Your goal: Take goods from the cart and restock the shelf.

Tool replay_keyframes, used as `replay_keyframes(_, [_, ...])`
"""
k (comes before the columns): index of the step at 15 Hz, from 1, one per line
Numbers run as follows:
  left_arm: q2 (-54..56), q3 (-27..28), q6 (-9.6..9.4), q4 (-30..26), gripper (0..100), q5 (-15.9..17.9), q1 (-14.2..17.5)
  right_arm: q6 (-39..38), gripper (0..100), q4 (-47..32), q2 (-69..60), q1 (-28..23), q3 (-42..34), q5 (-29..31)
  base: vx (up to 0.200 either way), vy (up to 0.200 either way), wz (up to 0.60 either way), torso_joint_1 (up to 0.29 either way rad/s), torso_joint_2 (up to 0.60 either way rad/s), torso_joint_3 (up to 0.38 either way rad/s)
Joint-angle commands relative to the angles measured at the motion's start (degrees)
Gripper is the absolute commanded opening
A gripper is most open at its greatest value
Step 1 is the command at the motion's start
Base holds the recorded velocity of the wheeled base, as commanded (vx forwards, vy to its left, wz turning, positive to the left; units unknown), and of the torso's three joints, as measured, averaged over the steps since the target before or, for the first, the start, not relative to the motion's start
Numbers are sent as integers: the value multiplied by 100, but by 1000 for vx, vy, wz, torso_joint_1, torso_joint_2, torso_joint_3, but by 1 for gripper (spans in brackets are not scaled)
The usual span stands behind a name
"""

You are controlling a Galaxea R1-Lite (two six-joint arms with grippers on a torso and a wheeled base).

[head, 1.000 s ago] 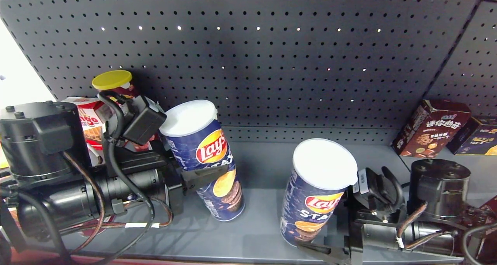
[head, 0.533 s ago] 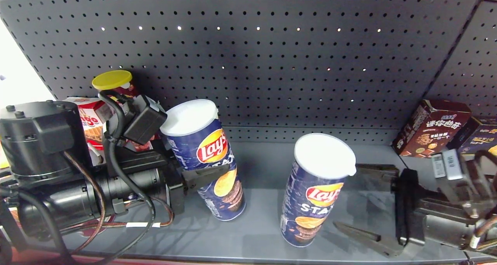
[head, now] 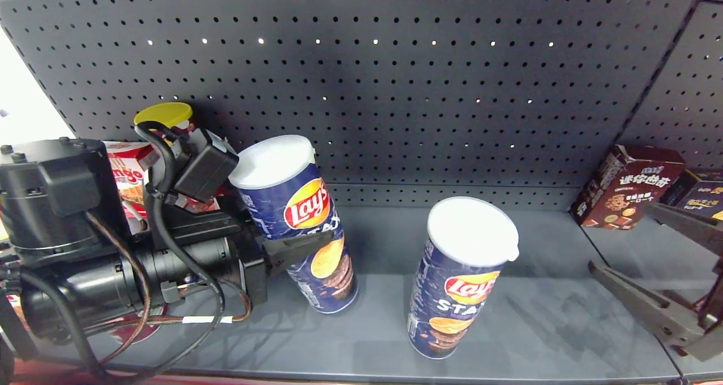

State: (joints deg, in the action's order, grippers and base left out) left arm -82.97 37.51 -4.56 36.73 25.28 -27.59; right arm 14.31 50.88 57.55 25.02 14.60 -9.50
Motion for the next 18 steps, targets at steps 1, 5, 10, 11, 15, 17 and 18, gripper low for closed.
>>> replay_keyframes(1, [44,-16,-1,1,0,-6,-1,-43,100,-1432,-2011,-41,-423,264,0,0,0,0,0,0])
replay_keyframes(5, [62,28,-1,1,0,-6,-45,-324,100,-4042,-4305,-216,-494,475,0,0,0,0,0,0])
replay_keyframes(10, [70,2,-1,1,0,-6,-98,-543,100,-5440,-5755,-568,-1065,835,0,0,0,0,0,0])
replay_keyframes(11, [141,-16,-1,-8,0,-6,-98,-526,100,-4983,-5755,-568,-1346,985,0,0,0,0,0,0])
replay_keyframes(15, [202,-24,-1,-8,0,-6,-98,-543,100,-4921,-5755,-568,-1373,1020,0,0,0,0,0,0])
replay_keyframes(17, [202,2,-1,1,0,-6,-98,-631,100,-4666,-5755,-577,-1452,1275,0,0,0,0,0,0])
replay_keyframes(18, [202,2,-1,1,0,3,-98,-754,100,-4658,-5755,-568,-1460,1380,0,0,0,0,0,0])
